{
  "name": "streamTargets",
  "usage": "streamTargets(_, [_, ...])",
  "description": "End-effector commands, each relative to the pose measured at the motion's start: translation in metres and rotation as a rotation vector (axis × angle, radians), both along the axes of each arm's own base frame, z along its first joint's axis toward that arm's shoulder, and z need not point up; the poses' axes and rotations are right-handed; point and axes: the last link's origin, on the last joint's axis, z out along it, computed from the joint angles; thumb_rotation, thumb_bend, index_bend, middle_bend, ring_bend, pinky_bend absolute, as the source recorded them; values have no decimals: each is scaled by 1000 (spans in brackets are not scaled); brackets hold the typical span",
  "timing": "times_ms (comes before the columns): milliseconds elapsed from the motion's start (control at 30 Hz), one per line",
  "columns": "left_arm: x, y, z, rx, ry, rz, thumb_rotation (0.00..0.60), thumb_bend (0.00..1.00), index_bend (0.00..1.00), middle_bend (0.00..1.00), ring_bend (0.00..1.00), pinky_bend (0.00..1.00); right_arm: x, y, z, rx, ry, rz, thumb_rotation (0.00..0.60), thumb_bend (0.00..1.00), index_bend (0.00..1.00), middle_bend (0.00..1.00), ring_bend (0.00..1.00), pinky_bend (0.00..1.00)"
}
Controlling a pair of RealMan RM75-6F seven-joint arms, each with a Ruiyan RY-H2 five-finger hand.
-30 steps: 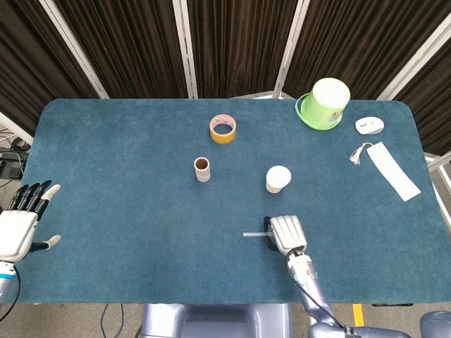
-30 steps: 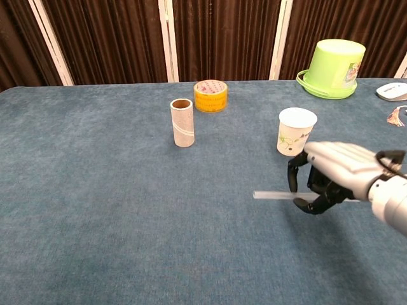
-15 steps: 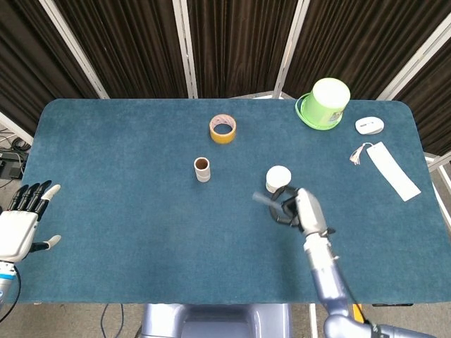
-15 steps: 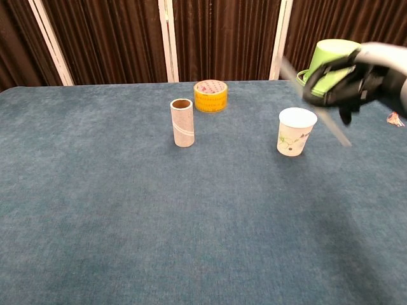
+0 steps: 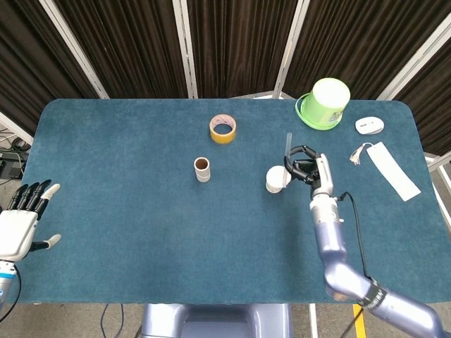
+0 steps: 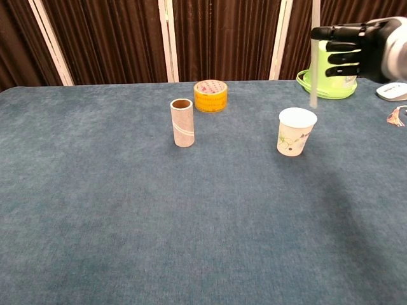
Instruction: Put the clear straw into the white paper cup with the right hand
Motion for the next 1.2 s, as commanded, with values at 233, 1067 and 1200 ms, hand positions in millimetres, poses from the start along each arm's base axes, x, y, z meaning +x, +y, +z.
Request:
streamTargets(233, [1,1,0,0,-1,4,600,121,0,0,0,0,3,-21,-25,21,-52,-46,600,400,613,1000,859,672])
streamTargets(1067, [2,4,0,-2,-3,11,600,120,0,0,0,0,-22,-34,-48,56,-151,-122,600,381,613,1000,859,665])
streamTargets(1200, [2,4,0,-3,-4,12,600,121,0,0,0,0,-28,-32,-49,53,-191,-135,600,343,613,1000,859,645])
